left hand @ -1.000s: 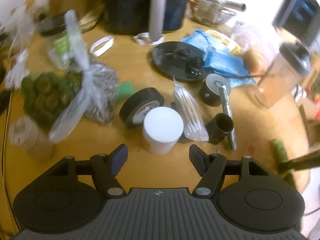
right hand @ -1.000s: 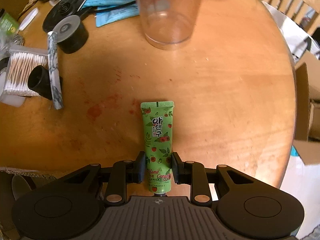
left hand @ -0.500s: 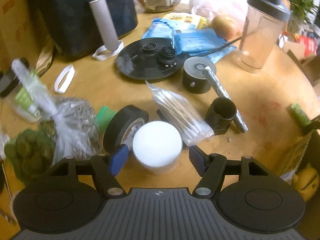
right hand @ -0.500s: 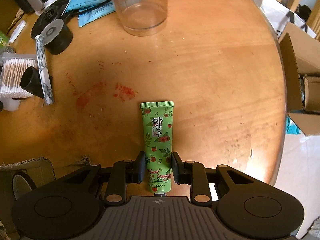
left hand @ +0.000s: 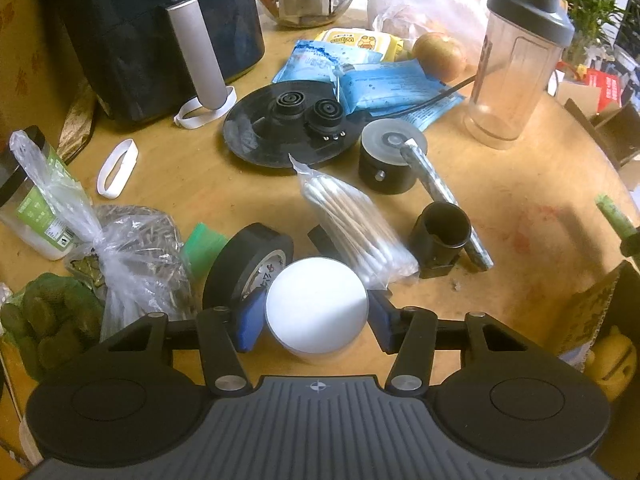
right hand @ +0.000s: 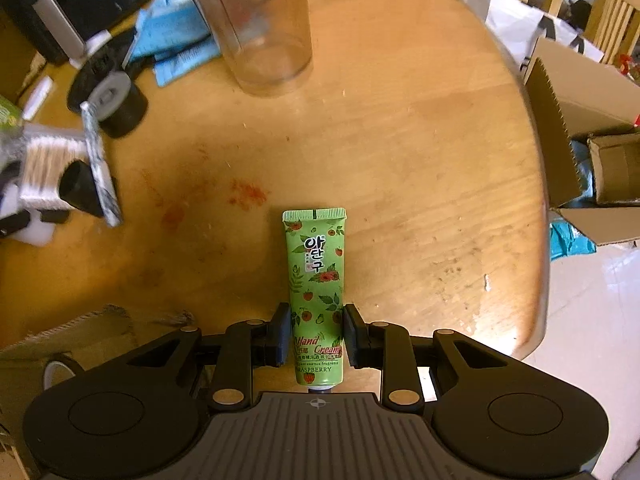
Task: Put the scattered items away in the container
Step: 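Close the left tool on the white round container while the right tool holds the tube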
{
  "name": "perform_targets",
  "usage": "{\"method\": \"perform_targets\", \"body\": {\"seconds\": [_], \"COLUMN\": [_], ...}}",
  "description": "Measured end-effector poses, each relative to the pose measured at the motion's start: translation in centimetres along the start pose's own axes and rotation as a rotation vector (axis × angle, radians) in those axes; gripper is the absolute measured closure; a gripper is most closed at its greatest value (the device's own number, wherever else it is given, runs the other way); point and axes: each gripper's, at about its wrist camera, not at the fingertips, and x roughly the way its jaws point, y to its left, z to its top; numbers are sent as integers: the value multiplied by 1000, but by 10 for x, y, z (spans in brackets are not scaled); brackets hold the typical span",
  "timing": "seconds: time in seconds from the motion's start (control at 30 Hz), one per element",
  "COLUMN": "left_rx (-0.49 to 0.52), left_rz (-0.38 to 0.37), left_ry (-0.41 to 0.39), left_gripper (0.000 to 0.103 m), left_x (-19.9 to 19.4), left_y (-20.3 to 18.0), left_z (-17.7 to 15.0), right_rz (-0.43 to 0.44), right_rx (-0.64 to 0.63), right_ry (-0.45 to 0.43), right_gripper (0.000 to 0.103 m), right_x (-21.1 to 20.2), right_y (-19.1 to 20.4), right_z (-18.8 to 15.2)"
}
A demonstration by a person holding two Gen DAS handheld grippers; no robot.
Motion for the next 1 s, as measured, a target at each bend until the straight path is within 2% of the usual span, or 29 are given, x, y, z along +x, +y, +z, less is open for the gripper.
{"method": "perform_targets", "body": {"seconds": [0.3,0.6,1.0], "left_rx": [-80,-181,-292], "left_rz": [26,49,71], "left_ry": [-35,-78,-95], "left_gripper": [51,51,51], "left_x": [-41,-90,-129], "left_y": [0,-18,-32], "left_z": [-9,-20,-30], "right_rz": [31,93,184], "right_rx": [-37,-181,-325], "right_ry": [-62,-75,-109], "right_gripper": [73,73,73], "right_x": [-21,-23,-44], "right_y": [5,24,48], "right_z": [2,19,25]}}
